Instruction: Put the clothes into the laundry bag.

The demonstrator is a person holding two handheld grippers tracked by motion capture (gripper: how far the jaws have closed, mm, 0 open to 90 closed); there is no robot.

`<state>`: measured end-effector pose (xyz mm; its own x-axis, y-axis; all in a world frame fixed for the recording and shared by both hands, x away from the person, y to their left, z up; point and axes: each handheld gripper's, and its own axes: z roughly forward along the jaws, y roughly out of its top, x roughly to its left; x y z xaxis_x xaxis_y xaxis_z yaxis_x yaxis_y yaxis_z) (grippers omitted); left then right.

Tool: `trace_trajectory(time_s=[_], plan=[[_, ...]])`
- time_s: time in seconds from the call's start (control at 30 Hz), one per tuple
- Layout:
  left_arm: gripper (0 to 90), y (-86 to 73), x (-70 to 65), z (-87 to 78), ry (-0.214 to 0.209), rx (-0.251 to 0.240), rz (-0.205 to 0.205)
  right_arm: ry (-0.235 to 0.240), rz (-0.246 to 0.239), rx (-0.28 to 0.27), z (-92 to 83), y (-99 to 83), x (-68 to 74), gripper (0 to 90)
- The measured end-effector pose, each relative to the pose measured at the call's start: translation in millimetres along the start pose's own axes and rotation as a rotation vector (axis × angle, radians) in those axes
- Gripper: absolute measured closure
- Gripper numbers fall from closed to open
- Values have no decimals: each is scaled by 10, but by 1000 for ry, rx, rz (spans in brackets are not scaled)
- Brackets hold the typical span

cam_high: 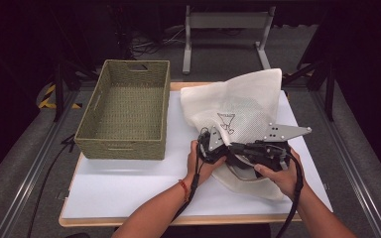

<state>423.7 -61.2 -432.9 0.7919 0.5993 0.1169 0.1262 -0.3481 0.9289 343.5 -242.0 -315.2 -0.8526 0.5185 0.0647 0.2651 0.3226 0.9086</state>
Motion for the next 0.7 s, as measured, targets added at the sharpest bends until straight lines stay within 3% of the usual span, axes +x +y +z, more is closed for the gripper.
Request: trace_trajectory(time_s=[0.03, 0.1, 0.13, 0.17, 0.2, 0.27, 0.33, 0.37, 0.43, 0.47, 0.53, 0.57, 0.6, 0.63, 0.7], plan=[[772, -5, 10, 17, 1, 1, 6, -14, -8, 3, -2, -7, -11, 891], [759, -20, 39, 16, -48, 13, 12, -27, -19, 12, 4, -22, -24, 891], [736, -20, 39, 16, -48, 13, 12, -48, -36, 23, 9, -28, -24, 891], [736, -36, 65, -11, -87, 10, -10, -48, -36, 23, 9, -28, -24, 891], [692, -67, 84, -80, -126, 6, -32, -55, -39, 21, 7, -34, -29, 891], [614, -119, 118, -240, -161, 14, -17, -63, -35, 18, -10, -48, -51, 891], [481, -154, 136, -400, -126, 37, 5, -78, -32, 14, -30, -43, -71, 890], [462, -170, 158, -474, -146, 35, -2, -86, -35, 10, -36, -36, -73, 890], [465, -183, 155, -614, -163, 26, 16, -87, -32, 2, -35, -20, -73, 890], [501, -187, 157, -685, -216, 6, 16, -93, -27, -1, -28, -12, -75, 891], [552, -182, 133, -716, -228, 17, 23, -91, -20, -6, -20, -4, -75, 890], [565, -176, 71, -739, -228, 33, 71, -89, -23, -4, -12, 0, -72, 890], [633, -178, 39, -727, -262, 33, 94, -91, -23, -3, -6, 1, -70, 891], [654, -177, -1, -689, -252, 54, 123, -85, -17, -3, -2, -1, -75, 890], [699, -183, -50, -591, -289, 73, 144, -78, -3, -4, 12, -7, -83, 890]])
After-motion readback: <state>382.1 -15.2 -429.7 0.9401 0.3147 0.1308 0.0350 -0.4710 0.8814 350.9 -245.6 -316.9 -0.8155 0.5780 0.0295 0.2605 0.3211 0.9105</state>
